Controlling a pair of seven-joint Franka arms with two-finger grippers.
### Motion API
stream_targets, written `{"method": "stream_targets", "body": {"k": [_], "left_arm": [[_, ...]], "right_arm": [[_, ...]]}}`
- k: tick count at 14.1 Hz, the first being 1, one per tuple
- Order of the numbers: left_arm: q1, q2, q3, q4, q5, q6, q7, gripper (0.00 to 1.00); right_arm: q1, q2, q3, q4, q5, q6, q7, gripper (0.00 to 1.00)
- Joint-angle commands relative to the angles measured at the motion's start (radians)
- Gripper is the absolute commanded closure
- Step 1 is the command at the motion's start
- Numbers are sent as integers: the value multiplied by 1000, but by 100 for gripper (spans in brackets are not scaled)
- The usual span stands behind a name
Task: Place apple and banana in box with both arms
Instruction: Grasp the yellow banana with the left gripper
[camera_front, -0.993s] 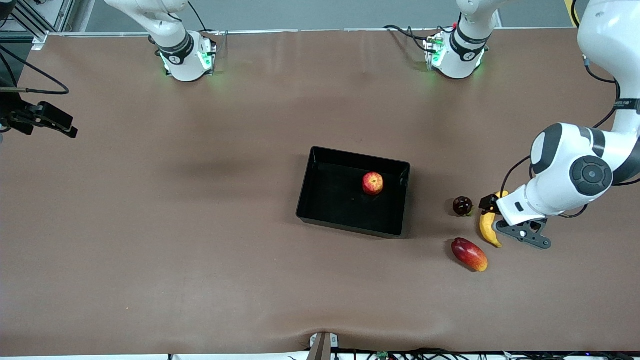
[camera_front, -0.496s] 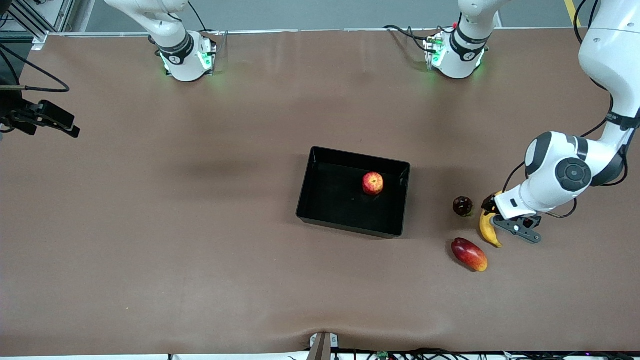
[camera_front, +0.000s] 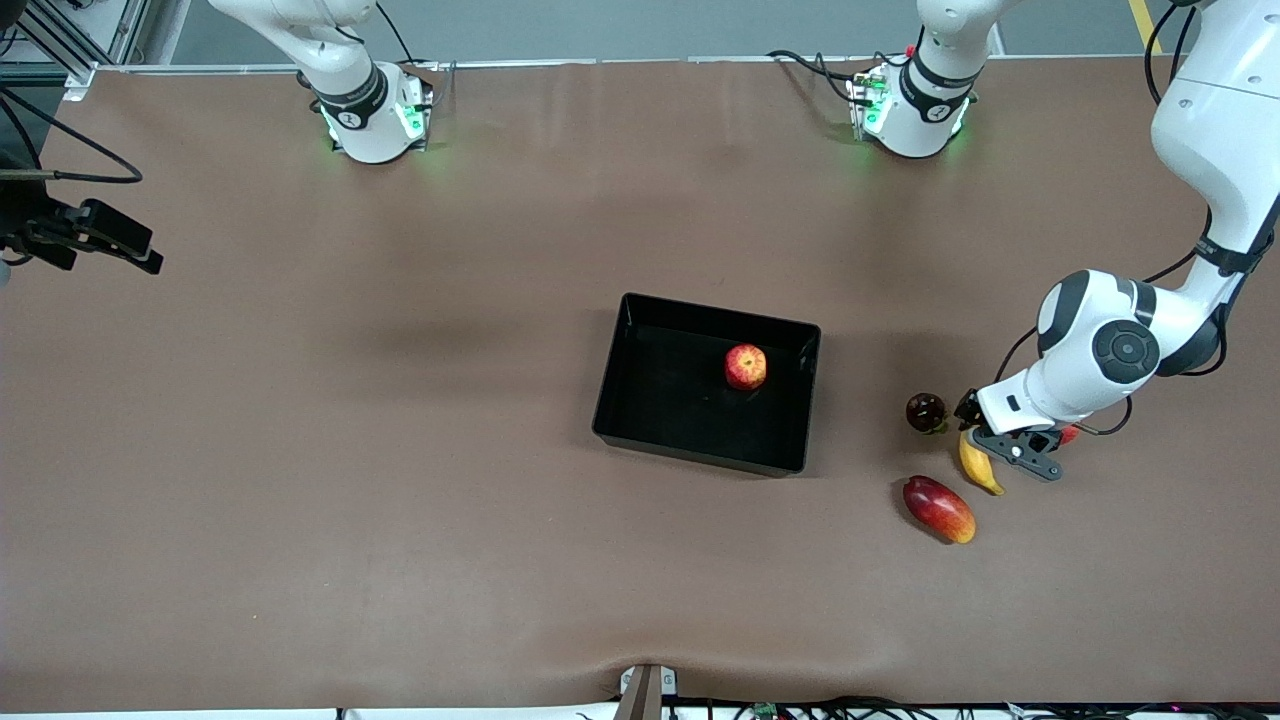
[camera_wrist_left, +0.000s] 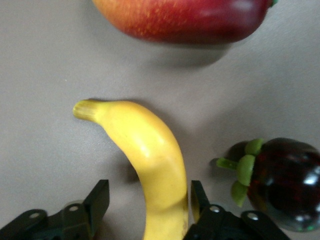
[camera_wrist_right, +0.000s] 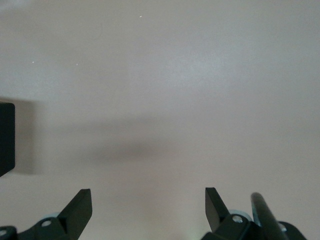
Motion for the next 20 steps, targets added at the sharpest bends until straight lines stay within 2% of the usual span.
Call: {"method": "stream_targets", "body": {"k": [1, 3, 4, 6, 9, 12, 16, 20], "left_arm": [[14, -10, -12, -16, 31, 15, -84, 77], [14, -31, -20, -14, 31, 9, -100, 98], [14, -43, -25, -14, 31, 9, -100, 100], [17, -80, -54, -16, 31, -9, -95, 100], [17, -166, -121, -11, 12, -122, -146, 100], [18, -223, -227, 8, -3, -237, -258, 100], [5, -214, -345, 129, -133, -370, -374, 100], [-139, -180, -354, 212, -161, -396, -596, 100]], "right_arm": [[-13, 3, 10, 18, 10, -13, -21, 0], [-14, 1, 9, 17, 3, -8, -64, 0], [-16, 1, 7, 17, 2, -5, -82, 0], [-16, 1, 7, 17, 0, -5, -87, 0], [-17, 1, 6, 17, 0, -7, -87, 0], [-16, 1, 7, 18, 0, -14, -86, 0], [-17, 3, 6, 18, 2, -14, -86, 0], [-19, 3, 6, 18, 2, -13, -86, 0]]}}
